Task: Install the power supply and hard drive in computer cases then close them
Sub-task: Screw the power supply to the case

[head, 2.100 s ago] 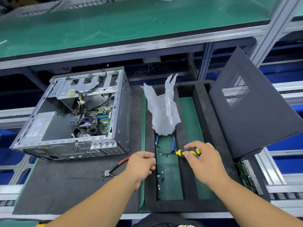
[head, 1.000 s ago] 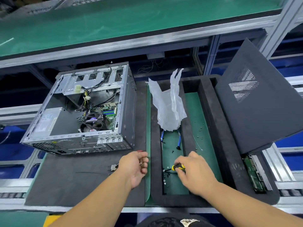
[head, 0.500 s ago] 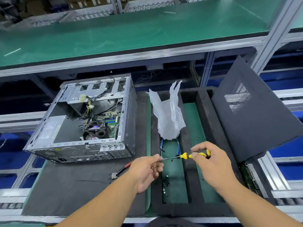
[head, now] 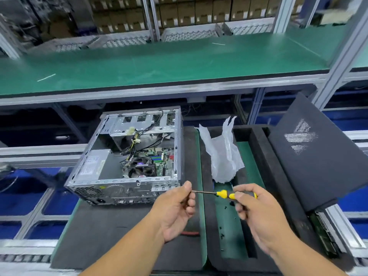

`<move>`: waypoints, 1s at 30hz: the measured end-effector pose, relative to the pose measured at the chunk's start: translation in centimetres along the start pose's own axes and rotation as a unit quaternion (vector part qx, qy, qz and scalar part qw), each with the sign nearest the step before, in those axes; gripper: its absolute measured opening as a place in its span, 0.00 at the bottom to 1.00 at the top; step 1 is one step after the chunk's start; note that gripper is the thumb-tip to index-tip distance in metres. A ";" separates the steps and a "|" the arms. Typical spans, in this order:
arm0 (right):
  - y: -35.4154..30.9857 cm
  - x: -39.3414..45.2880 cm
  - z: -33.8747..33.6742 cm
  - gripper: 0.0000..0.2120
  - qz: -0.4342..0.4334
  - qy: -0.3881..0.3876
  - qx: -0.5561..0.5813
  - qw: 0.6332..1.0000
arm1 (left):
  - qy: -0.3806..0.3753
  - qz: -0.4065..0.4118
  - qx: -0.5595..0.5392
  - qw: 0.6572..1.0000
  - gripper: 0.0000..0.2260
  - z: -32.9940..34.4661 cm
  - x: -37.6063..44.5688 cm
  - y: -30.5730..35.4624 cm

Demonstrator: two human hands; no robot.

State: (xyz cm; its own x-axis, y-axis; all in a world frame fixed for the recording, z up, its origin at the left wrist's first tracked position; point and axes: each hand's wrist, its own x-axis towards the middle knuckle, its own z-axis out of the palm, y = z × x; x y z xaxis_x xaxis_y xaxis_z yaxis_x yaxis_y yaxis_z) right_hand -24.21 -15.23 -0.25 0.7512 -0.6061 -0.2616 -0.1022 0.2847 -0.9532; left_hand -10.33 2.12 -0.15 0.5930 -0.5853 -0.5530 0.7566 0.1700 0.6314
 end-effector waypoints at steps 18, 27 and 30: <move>4.2 -7.2 24.0 0.06 0.038 -0.116 -0.008 0.992 | -0.001 0.053 -0.163 0.985 0.04 -20.8 -9.6 11.2; 6.7 -8.9 28.3 0.07 0.033 -0.115 -0.055 0.991 | 0.039 0.055 -0.189 0.980 0.10 -24.8 -8.9 12.2; 6.9 -8.6 28.6 0.07 0.034 -0.103 -0.059 0.992 | 0.036 0.047 -0.194 0.979 0.11 -25.0 -8.8 12.5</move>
State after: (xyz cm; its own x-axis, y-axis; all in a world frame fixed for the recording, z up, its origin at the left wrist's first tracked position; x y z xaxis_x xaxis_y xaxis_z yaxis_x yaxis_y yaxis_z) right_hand -12.73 13.17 -0.20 0.8564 -0.4199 -0.3005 -0.2235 0.2232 -0.9488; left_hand 0.81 29.27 -0.95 0.6726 -0.4978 -0.5476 0.7370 0.5173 0.4350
